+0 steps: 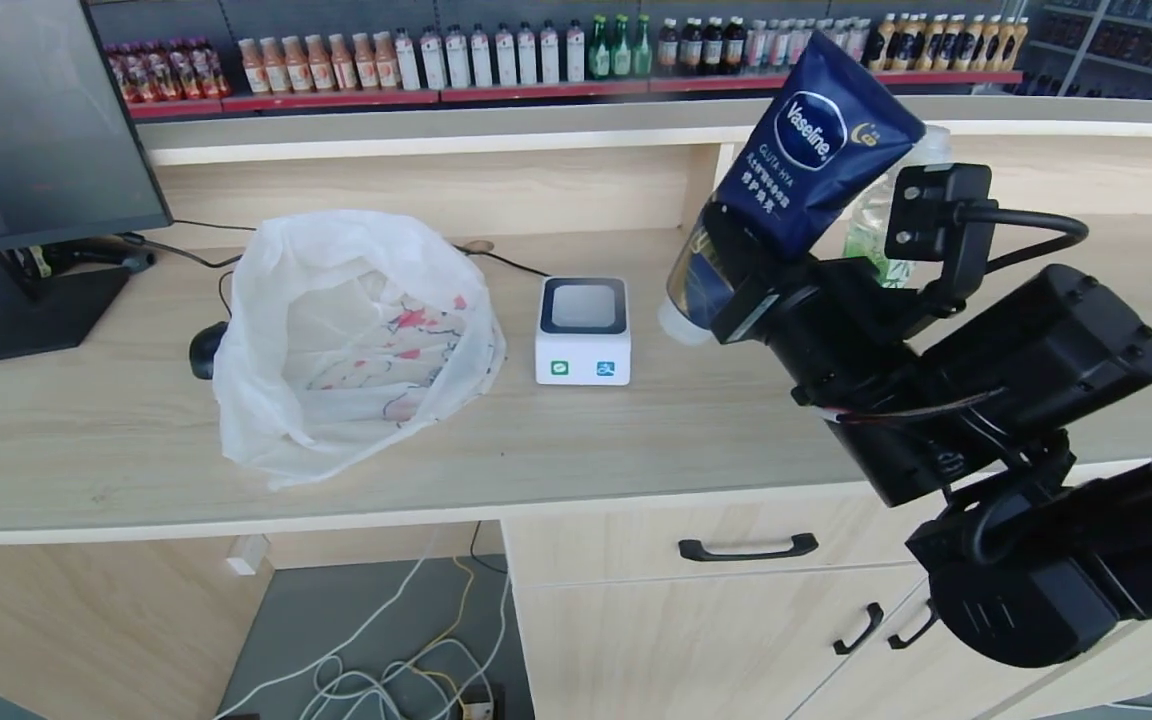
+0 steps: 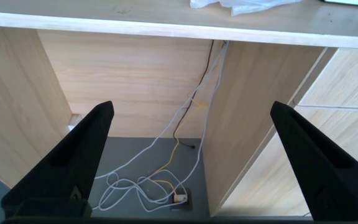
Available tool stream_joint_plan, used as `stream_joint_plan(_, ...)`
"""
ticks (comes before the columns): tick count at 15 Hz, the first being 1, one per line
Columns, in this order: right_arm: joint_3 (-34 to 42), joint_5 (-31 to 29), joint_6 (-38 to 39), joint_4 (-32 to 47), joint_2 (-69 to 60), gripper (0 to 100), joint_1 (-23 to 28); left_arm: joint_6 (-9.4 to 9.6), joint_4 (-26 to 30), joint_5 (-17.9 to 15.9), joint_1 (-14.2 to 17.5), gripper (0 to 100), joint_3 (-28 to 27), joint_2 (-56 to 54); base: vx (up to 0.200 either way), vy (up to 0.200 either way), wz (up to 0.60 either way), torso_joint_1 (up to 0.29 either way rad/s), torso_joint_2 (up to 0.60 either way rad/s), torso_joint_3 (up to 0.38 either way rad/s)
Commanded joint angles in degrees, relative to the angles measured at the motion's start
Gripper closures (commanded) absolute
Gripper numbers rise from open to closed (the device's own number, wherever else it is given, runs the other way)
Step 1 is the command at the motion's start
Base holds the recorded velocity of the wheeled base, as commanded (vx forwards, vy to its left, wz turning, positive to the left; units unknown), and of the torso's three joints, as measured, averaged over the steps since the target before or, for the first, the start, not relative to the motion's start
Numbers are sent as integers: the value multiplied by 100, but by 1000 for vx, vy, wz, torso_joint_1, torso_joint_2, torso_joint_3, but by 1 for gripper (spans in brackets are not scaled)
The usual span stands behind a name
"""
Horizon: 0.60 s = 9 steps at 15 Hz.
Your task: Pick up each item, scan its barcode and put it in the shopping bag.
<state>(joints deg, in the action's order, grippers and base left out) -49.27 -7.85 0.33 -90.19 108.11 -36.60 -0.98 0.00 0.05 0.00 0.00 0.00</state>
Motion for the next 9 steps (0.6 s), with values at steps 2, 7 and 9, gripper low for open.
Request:
stream_joint_plan(2,-30,3,2,19,-132,100,144,-8,0,4,-18,0,0,9,0,200,0,15,5,2)
stream_joint_plan(7,102,3,-24,19,-352,100,170,-26,0,4,-9,0,0,9,0,200,0,4,2,1)
stream_joint_plan(9,111,3,-24,19,-396,100,170,-8,0,4,-9,0,0,9,0,200,0,2,0,-2)
